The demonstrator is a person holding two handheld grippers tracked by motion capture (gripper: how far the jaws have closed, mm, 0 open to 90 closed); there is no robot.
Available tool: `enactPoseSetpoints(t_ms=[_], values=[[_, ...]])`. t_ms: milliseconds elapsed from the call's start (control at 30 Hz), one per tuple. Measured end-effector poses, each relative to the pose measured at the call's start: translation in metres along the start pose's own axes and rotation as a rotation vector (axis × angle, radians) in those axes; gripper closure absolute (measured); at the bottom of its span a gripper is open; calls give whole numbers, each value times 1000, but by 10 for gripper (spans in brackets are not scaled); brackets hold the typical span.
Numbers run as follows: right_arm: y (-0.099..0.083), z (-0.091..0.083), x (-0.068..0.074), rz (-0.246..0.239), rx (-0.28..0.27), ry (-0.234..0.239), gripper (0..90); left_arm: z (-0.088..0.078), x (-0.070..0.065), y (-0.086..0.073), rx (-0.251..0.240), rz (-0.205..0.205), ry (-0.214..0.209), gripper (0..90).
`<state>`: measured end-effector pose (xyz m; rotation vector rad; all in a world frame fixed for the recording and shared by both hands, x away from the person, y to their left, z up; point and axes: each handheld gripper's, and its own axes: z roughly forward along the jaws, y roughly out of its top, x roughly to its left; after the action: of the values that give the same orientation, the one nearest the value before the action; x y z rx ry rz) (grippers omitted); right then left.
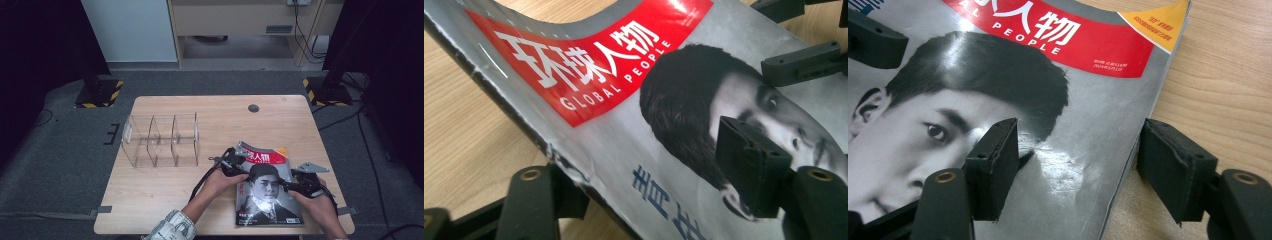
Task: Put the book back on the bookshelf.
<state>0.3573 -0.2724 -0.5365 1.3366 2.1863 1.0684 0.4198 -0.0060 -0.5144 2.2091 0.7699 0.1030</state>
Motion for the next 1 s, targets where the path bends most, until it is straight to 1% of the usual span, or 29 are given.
enactPoseSetpoints(t_ms=[33,67,100,133,167,200,233,267,333,367,400,433,467,533,567,600,633,767,800,867,900,933,1000], values=[[0,0,1,6,2,2,360,-4,0,3,-24,-3,1,420],[0,0,1,-2,-2,-1,368,-4,0,3,-24,-3,1,435],[0,0,1,-5,-2,-2,372,-7,0,7,-36,-13,-3,458],[0,0,1,-5,-2,-2,372,-7,0,7,-36,-13,-3,488],[0,0,1,-10,-4,-2,388,-9,0,12,-25,7,4,502],[0,0,1,-10,-4,-2,388,-9,0,12,-25,7,4,507],[0,0,0,-9,-5,3,415,-10,0,16,-30,8,2,513],[0,0,0,0,-6,9,430,-10,1,18,-33,3,-2,514],[0,0,-1,5,-11,6,445,-9,1,20,-26,9,-6,497],[0,0,-1,13,-12,10,459,-8,2,23,-16,22,-12,482],[1,0,-2,11,-15,12,468,-8,2,23,-16,22,-12,473],[1,0,-2,14,-14,13,475,-6,3,27,-22,-1,-25,472],[1,0,-3,14,-14,17,482,-4,4,28,-20,-5,-30,472],[1,0,-3,11,-14,19,486,-3,4,31,-16,-4,-31,471],[1,1,-2,4,-12,21,493,0,3,34,-12,6,-23,470],[1,1,-2,4,-12,21,493,0,3,34,-12,6,-23,464],[2,1,-2,-2,-12,26,512,4,2,35,-4,16,-12,453],[2,1,-1,-11,-17,21,524,7,2,38,4,7,-20,432],[2,1,-1,-20,-18,19,524,7,2,39,8,9,-21,432],[2,1,0,-21,-17,19,524,7,2,41,9,12,-21,427],[2,1,0,-27,-18,19,526,7,2,42,16,19,-21,427],[2,1,0,-26,-15,22,528,7,3,46,12,18,-24,426],[2,1,0,-24,-17,22,530,8,3,47,10,14,-27,445]])
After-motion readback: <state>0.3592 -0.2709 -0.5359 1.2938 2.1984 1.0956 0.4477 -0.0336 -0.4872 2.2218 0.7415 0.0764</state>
